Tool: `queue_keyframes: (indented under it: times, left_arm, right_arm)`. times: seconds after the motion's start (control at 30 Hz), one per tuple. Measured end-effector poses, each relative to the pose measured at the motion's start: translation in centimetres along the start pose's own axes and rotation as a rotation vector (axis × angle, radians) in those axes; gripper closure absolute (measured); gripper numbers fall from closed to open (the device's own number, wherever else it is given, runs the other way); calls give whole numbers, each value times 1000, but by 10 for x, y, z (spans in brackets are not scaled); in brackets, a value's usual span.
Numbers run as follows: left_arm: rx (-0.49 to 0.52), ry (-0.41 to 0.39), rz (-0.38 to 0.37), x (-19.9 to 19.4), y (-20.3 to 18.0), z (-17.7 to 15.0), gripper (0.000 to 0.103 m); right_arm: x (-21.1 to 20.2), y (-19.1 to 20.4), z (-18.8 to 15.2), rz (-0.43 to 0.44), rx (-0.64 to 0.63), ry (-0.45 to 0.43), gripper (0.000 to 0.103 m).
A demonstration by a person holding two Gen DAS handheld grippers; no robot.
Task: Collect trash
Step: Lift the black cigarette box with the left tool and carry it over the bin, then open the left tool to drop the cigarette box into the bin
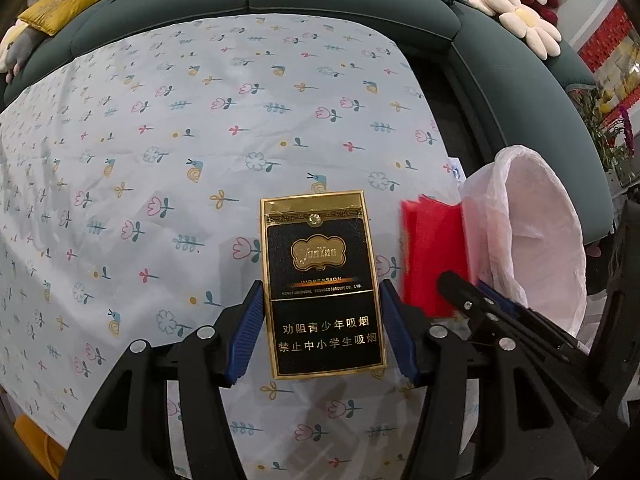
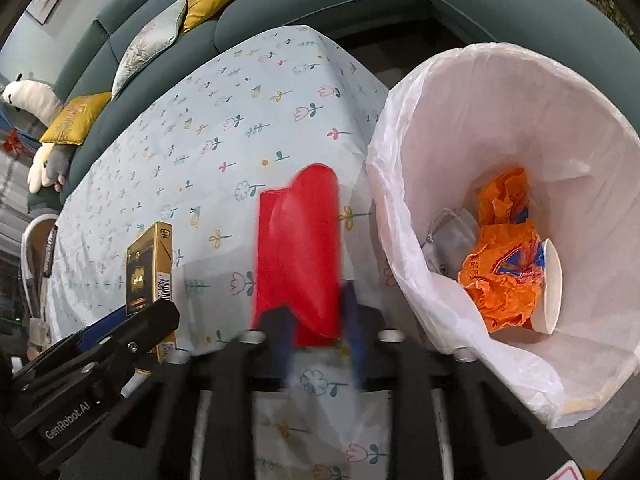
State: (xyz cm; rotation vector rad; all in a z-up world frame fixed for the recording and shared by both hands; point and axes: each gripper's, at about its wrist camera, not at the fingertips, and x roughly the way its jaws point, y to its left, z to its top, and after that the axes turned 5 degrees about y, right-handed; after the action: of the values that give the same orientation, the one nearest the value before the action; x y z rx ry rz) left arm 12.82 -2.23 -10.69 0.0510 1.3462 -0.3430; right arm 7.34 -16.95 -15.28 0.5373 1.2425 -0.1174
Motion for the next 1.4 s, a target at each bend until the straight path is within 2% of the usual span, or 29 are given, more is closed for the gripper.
queue_keyframes:
  times: [0.03,0.23,0.43,0.63,0.83,1.0,1.07,1.1,1.23,1.33,1.4]
  left_arm:
    - [1,-3,-5,-2,-1,0,48]
    - [23,-31,-32,-18,-16,1,48]
    - [72,-80,-70,-45,-48,4,48]
    - [175,-126,-114,-66,-112,5,48]
    - [275,-122,-166,-62,-178,2,48]
    - [350,-92,-203,-50,-222,1,48]
    - [363,-92,-206,-46,-232,1,46]
    - [369,-101,-190,-45,-237,1,40]
    - [372,-120,-156,-44,-241,2,31]
    - [353,-123,-142,-43,-233,4,30]
    - [344,-124,-124,-42,-226,6,29]
  right_arm:
    - [-3,0,0,1,-2,-5,101]
    - [-38,1,-1,38,-12,-87,102]
    - [-87,-16,3,43,23,-196,102]
    - [-134,-56,3,9,80,-285,102]
    - [-165,-110,-4,-55,134,-334,102]
    - [-175,-150,-5,-81,183,-344,102]
    - [-175,-157,-6,-88,189,-345,102]
    - [-174,-161,-5,-89,194,-345,102]
    - [-168,-169,0,-83,210,-344,102]
    - [-161,-169,5,-65,211,-329,101]
    - [-156,-165,8,-65,204,-323,94]
